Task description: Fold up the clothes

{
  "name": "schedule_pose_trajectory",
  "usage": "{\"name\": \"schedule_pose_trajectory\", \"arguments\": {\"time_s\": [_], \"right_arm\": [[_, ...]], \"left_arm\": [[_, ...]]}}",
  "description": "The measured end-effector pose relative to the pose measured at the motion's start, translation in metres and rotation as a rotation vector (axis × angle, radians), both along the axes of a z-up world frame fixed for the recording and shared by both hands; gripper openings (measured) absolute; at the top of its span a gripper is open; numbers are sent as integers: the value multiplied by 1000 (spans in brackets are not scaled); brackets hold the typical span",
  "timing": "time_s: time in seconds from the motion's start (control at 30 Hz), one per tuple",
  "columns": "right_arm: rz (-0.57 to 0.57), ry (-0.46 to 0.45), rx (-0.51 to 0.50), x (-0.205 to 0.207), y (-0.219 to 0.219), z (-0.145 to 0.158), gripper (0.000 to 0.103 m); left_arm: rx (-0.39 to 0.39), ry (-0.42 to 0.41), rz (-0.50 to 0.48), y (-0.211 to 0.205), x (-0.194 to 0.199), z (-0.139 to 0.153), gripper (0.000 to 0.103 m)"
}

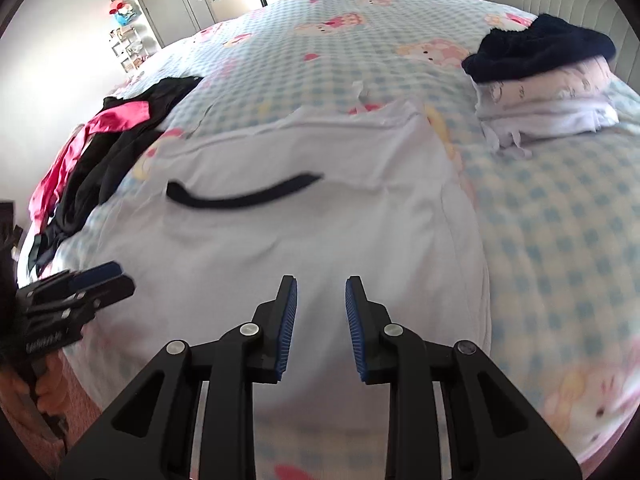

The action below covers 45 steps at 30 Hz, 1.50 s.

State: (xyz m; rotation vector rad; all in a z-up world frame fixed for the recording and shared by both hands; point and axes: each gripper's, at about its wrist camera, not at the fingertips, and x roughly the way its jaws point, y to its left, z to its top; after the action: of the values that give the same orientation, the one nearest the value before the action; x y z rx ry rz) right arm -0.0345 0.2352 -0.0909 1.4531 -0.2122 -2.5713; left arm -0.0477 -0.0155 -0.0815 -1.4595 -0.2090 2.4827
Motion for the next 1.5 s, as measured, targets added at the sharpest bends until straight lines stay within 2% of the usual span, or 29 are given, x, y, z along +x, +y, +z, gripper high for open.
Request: {"name": "schedule_pose_trajectory", "arguments": {"time_s": [0.1,0.17,0.3,0.4,0.47,0.5,0.57,0.63,0.73,0.87,0.97,1.03,1.1,1.23,1.3,1.4,1.5], "right_arm": [[-16,-35,-19,13,2,-11,27],[-5,-21,-2,22,1,-11,27],[-29,-15,-16,27,9,-11,27],[-64,-16,-56,27,15,-8,27],[-59,-13,-49,24,8,-6,27],[-40,-8,-34,23,0,-6,30],[-7,1,9,22,-15,-6,39],[2,-1,54,23,-20,-11,39],[-27,-12,53,26,-5,-18,35],[-113,3,26,35,33,-8,35],[-169,5,-30,34,53,-1,35],[-136,-5,-1,30,45,-5,35],[-119,-13,16,28,38,-10,34],[-138,-25,10,31,44,-12,33],[-152,-13,12,33,49,-7,33],[-144,-8,57,32,50,-7,33],[-148,-29,89,30,53,-13,31]], "left_arm": [[-9,-32,0,3,2,-10,47],[-9,-43,12,3,3,-15,47],[5,-28,44,-3,8,-8,47],[40,5,95,-16,19,8,47],[81,16,111,-17,22,13,47],[97,9,102,-13,22,12,47],[63,-4,92,-9,20,6,47],[7,-24,95,-11,20,-3,47],[41,-36,118,-35,29,-11,45],[83,-3,188,-69,44,-2,45],[131,21,302,-94,53,4,47],[145,25,369,-107,52,1,47],[166,4,395,-113,51,-3,47],[85,37,356,-104,59,3,47],[75,10,333,-102,60,-3,47],[-25,-51,367,-106,59,-19,49],[61,-42,397,-118,65,-18,49]]}}
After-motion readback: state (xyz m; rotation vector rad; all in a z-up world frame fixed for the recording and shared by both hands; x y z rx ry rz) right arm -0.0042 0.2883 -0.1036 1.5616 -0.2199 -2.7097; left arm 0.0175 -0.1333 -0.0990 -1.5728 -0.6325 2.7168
